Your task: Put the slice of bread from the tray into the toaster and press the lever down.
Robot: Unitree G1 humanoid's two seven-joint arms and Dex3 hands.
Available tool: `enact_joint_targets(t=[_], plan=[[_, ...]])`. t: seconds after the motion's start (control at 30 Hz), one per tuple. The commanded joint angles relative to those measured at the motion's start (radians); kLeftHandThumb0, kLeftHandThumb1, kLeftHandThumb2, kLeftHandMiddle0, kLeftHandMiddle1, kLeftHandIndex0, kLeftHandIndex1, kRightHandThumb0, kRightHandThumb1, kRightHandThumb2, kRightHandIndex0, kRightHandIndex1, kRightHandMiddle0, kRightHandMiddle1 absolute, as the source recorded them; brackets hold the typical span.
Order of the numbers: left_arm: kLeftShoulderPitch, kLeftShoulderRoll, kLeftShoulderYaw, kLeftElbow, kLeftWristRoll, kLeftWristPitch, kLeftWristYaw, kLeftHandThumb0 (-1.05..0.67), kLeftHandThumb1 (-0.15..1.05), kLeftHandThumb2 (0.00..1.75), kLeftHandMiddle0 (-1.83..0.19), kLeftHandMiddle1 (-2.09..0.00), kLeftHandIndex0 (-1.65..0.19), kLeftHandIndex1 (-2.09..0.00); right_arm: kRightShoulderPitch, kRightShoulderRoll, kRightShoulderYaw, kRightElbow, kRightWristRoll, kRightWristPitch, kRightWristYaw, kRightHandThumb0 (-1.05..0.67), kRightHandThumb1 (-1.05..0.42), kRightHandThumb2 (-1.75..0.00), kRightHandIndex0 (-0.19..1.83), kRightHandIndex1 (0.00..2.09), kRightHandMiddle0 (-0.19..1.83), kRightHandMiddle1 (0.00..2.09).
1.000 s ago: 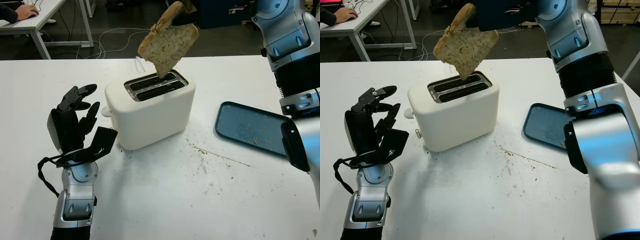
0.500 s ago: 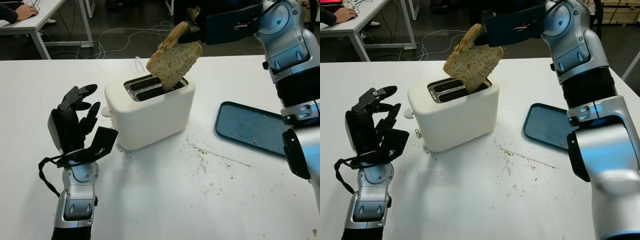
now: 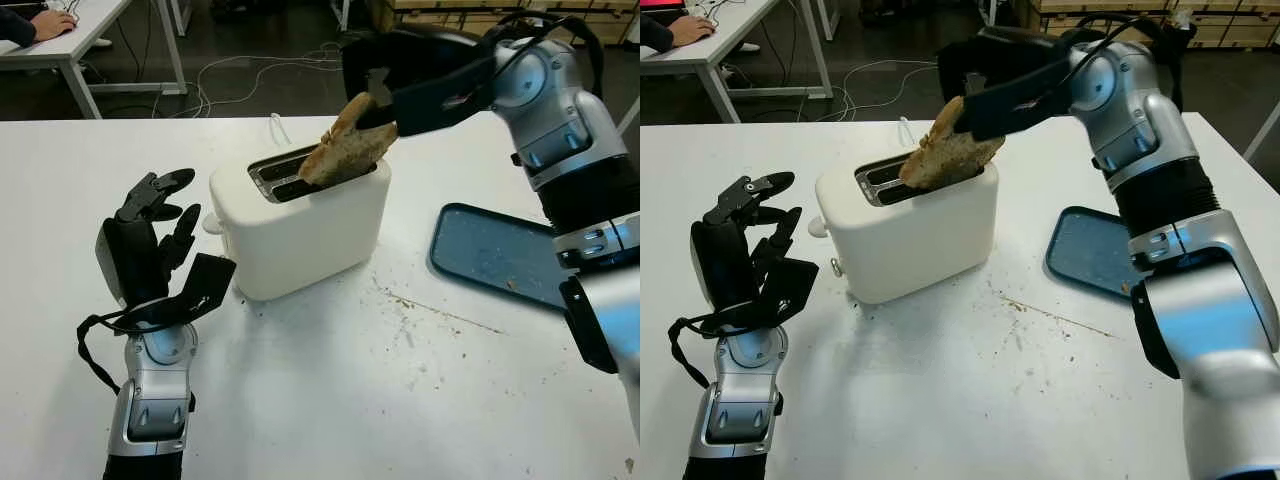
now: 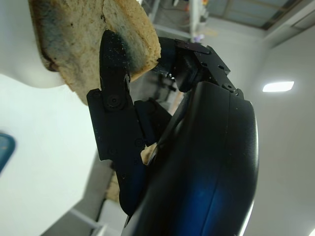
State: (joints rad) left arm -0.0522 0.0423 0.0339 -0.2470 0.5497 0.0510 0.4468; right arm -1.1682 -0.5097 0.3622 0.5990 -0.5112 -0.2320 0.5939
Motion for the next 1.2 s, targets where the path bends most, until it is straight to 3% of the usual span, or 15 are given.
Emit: enact_joint_targets(t=[0.0, 0.17, 0.6, 0.9, 1.0, 1.1, 1.17], plan=[[0.003, -0.002, 0.001, -0.007, -0.003, -0.008, 0.003, -0.09, 0.92, 0.02, -0.67, -1.1, -0.83, -0.41, 0.003, -0.002, 0.015, 0.006, -0.025, -0.036, -0.033, -0.44, -0.92, -0.38, 1.1, 1.75, 0.82, 1.75], [0.005, -0.001, -0.001, -0.008, -0.006, -0.009, 0.0, -0.09, 0.92, 0.04, -0.67, -1.12, -0.83, -0.41, -0.023, 0.03, 0.07, 0.009, -0.097, -0.055, -0.068, -0.46, -0.92, -0.37, 1.15, 1.75, 0.87, 1.75], [0.014, -0.006, -0.005, -0.007, -0.003, -0.011, 0.008, -0.1, 0.92, 0.03, -0.65, -1.17, -0.83, -0.43, -0.077, 0.11, 0.193, 0.029, -0.273, -0.105, -0.167, -0.46, -0.92, -0.24, 1.14, 1.75, 0.72, 1.75], [0.019, -0.003, -0.009, -0.005, 0.007, -0.012, 0.012, -0.09, 0.92, 0.03, -0.66, -1.13, -0.82, -0.42, -0.092, 0.139, 0.208, 0.07, -0.263, -0.142, -0.167, -0.44, -0.92, -0.31, 1.1, 1.75, 0.69, 1.54], [0.019, -0.003, -0.008, -0.004, 0.007, -0.014, 0.011, -0.08, 0.92, 0.03, -0.66, -1.13, -0.83, -0.42, -0.096, 0.152, 0.195, 0.09, -0.233, -0.163, -0.151, -0.49, -0.92, -0.26, 1.11, 1.75, 0.76, 1.72], [0.019, -0.006, -0.007, -0.003, 0.004, -0.014, 0.011, -0.08, 0.92, 0.03, -0.65, -1.11, -0.83, -0.41, -0.11, 0.172, 0.157, 0.119, -0.133, -0.173, -0.053, -0.63, -0.92, -0.11, 0.96, 1.72, 0.73, 1.43], [0.018, -0.008, -0.009, -0.002, 0.006, -0.011, 0.013, -0.09, 0.92, 0.03, -0.65, -1.1, -0.83, -0.41, -0.128, 0.177, 0.143, 0.144, -0.079, -0.198, 0.02, -0.69, -0.92, -0.06, 0.56, 1.35, 0.57, 1.08]])
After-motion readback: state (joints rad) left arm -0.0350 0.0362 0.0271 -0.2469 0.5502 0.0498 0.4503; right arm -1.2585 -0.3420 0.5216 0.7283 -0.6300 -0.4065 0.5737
